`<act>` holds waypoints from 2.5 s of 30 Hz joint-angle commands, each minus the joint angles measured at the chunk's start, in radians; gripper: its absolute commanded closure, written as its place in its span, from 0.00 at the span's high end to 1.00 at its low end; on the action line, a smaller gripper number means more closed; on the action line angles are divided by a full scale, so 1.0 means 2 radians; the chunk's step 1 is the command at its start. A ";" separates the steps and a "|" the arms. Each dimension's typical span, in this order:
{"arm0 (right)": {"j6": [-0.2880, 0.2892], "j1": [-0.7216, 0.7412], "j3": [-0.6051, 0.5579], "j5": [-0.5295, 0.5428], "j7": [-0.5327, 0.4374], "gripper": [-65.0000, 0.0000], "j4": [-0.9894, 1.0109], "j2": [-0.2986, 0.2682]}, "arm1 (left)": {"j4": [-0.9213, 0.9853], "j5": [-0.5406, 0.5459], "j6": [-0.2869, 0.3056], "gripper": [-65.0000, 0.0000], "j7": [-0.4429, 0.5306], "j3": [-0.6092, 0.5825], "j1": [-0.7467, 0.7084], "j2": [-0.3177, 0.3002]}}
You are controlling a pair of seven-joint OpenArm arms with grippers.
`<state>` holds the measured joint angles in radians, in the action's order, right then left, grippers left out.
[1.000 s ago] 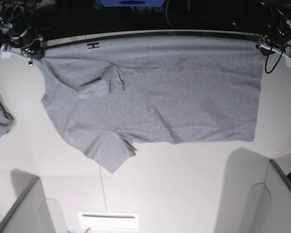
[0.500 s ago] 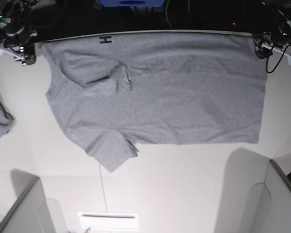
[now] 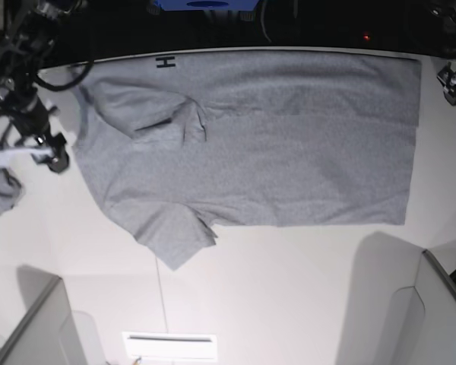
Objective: Fold the T-shirt properly
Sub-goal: 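Move both grippers to the shirt's side edges near the sleeves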
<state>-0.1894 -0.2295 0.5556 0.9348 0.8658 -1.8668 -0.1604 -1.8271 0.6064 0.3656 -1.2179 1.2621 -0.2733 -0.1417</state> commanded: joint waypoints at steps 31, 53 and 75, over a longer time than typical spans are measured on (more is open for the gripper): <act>0.249 0.489 -0.543 0.003 -0.158 0.58 0.685 -0.123 | -0.008 0.002 -0.002 0.14 0.009 -0.109 0.038 -0.025; 0.303 0.455 -0.587 -0.028 -0.139 0.42 0.654 -0.120 | -0.007 0.002 -0.003 0.14 0.009 -0.111 0.039 -0.025; 0.301 0.453 -0.525 -0.116 -0.139 0.00 0.656 -0.096 | 0.039 0.001 -0.004 0.15 0.010 -0.168 0.062 -0.065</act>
<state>0.4164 0.6609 -0.4965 0.7250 0.5556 -0.5545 -0.3439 -1.7363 0.5938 0.3592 -1.2140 0.9207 -0.1520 -0.2539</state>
